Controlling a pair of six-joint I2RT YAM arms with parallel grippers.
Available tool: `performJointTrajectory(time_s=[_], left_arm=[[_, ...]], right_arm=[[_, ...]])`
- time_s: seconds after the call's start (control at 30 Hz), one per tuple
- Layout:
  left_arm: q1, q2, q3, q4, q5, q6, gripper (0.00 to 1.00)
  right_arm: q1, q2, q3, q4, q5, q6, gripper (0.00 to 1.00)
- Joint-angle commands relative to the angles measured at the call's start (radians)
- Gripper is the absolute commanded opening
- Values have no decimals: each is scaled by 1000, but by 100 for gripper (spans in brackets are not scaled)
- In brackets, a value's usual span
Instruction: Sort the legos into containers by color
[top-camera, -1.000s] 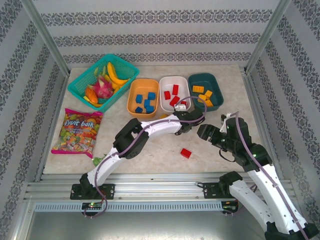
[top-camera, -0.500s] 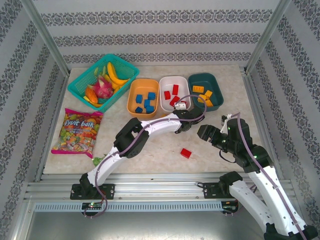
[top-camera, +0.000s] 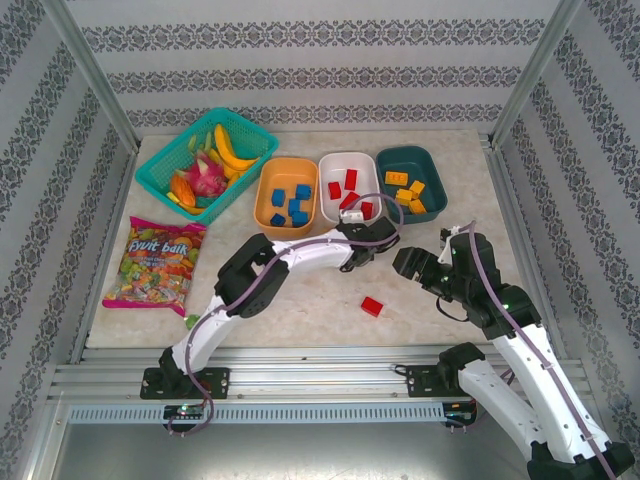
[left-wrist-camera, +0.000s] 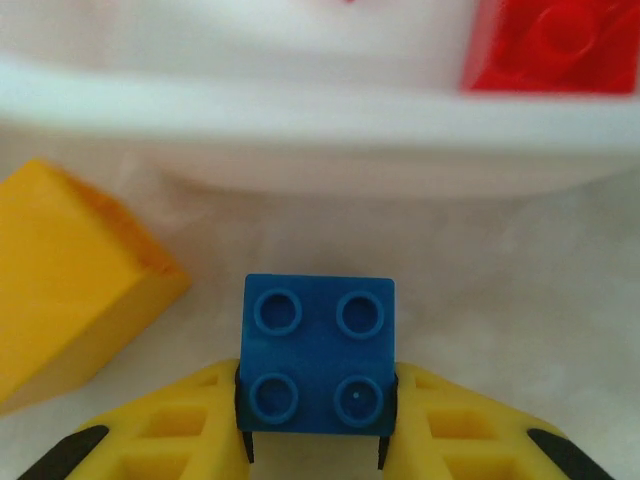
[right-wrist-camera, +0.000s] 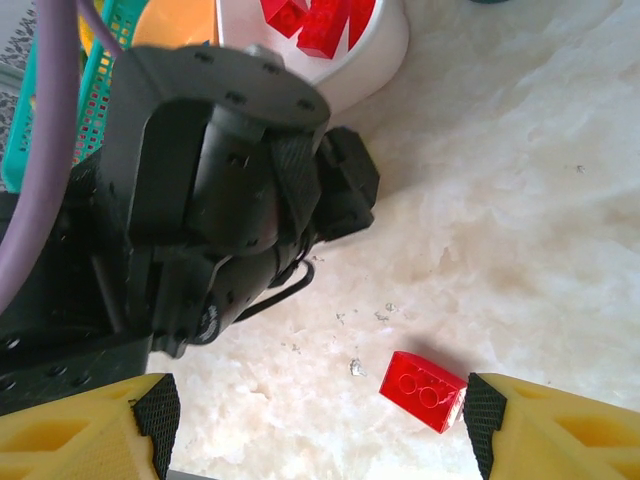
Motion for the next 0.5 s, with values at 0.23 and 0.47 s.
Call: performJointTrajectory(time_s=[0.23,0.47], left_arm=[[-16,-370,-202,-198,29,-4,21],[131,-430,-126,-307,133,76,21]], right_arm=[[-11,29,5,52,-22,-50,78],[-1,132,35,113,-66,-95,78]])
